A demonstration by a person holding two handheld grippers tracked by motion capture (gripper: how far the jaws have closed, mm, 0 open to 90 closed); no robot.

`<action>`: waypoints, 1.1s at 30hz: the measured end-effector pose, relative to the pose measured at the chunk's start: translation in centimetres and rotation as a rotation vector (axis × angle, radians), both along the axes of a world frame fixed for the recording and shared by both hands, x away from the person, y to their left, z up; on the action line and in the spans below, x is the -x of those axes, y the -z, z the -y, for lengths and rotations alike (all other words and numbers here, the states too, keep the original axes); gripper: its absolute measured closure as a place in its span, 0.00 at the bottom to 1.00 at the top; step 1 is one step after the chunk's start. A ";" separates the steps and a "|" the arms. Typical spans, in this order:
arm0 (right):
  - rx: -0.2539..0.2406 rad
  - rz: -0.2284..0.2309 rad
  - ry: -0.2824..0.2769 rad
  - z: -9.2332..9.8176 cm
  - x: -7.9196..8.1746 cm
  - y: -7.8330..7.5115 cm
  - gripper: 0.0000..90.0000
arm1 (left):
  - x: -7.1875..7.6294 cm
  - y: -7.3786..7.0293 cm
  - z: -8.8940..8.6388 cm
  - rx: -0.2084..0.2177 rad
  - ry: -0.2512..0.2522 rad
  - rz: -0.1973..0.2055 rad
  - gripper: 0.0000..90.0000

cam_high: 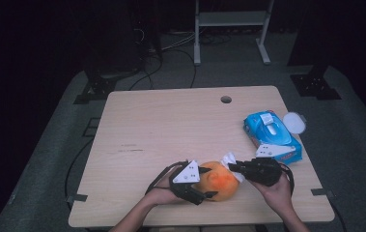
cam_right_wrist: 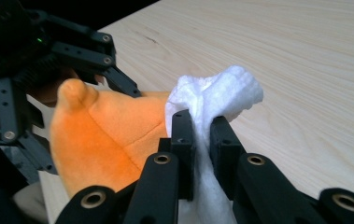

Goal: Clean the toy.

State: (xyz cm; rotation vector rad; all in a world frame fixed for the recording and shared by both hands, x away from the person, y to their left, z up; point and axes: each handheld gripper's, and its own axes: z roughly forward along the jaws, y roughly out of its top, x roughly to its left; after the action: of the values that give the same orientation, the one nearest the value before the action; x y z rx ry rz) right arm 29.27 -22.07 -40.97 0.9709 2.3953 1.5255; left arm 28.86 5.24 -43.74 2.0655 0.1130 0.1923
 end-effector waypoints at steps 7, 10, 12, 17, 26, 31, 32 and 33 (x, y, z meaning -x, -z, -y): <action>-0.038 0.013 -0.058 -1.9 -0.2 -0.9 0.91 | 0.1 0.0 0.1 -0.004 0.014 0.004 0.31; -0.039 0.011 -0.072 -2.7 -0.7 -0.9 0.91 | 0.2 0.0 0.1 -0.009 0.014 0.006 0.31; -0.037 0.002 -0.070 -2.7 -1.0 -0.7 0.91 | 0.1 0.0 0.0 -0.012 0.013 0.005 0.31; -0.024 -0.011 -0.046 -1.8 -1.3 -0.3 0.91 | -0.1 -0.1 -0.1 -0.007 0.004 -0.003 0.32; -0.063 0.047 -0.050 -0.7 0.6 -1.6 0.91 | -0.9 -0.2 0.3 0.039 -0.061 -0.057 0.33; -0.028 0.133 -0.129 -3.2 2.0 -3.3 0.91 | -1.0 -0.3 1.3 0.044 -0.098 -0.059 0.33; 0.037 0.154 -0.138 -4.4 2.1 -3.4 0.91 | -0.9 -0.3 1.5 0.044 -0.103 -0.054 0.33; 0.037 0.154 -0.138 -4.4 2.1 -3.4 0.91 | -0.8 -0.3 1.5 0.040 -0.104 -0.048 0.33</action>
State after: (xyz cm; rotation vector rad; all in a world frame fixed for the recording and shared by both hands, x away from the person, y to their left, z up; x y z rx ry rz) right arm 27.13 -17.67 -37.58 0.6669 2.4154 1.5334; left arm 29.71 3.75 -43.44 2.0259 0.2524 0.2029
